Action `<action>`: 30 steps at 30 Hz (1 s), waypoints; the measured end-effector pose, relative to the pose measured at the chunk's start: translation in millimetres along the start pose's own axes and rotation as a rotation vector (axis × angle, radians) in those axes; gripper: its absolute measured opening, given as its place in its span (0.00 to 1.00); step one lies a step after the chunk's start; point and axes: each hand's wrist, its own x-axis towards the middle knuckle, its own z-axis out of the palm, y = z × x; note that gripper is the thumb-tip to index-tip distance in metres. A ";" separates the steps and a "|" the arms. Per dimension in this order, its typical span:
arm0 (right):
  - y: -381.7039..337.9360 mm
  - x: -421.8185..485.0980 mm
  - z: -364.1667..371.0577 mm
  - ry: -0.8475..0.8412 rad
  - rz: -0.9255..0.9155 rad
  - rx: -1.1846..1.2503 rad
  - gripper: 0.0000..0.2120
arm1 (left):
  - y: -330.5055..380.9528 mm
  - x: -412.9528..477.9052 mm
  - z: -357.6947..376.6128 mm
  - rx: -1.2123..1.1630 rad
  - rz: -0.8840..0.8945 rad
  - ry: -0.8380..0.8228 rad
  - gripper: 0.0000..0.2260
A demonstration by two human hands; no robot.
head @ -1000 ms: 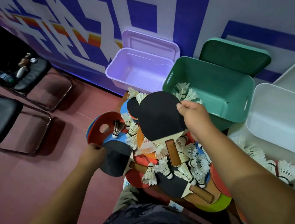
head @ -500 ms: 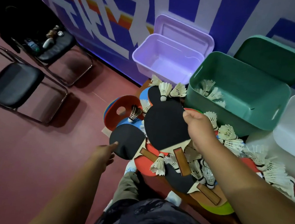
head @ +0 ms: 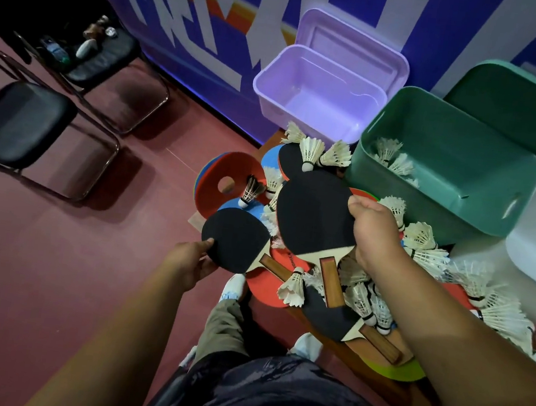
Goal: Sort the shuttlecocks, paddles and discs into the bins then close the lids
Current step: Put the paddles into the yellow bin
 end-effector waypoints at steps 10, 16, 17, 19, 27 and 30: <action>4.4 -2.4 7.4 0.024 0.024 0.061 0.11 | 13.9 -34.5 3.2 -0.052 0.026 -0.110 0.08; 3.1 -6.1 10.2 0.018 0.056 0.102 0.06 | 20.1 -48.6 -2.1 -0.074 0.062 -0.136 0.11; 2.2 -6.0 10.7 0.016 0.062 0.112 0.06 | 21.4 -50.8 -3.3 -0.078 0.066 -0.140 0.11; -0.7 -6.2 11.3 0.011 0.076 0.130 0.04 | 23.8 -54.3 -5.3 -0.085 0.084 -0.151 0.13; -16.8 -7.1 0.7 0.027 0.058 0.201 0.08 | 43.3 -85.6 16.4 -0.154 0.203 -0.228 0.10; -27.1 -11.8 -16.1 0.040 0.054 0.230 0.08 | 51.9 -103.5 38.5 -0.179 0.257 -0.297 0.11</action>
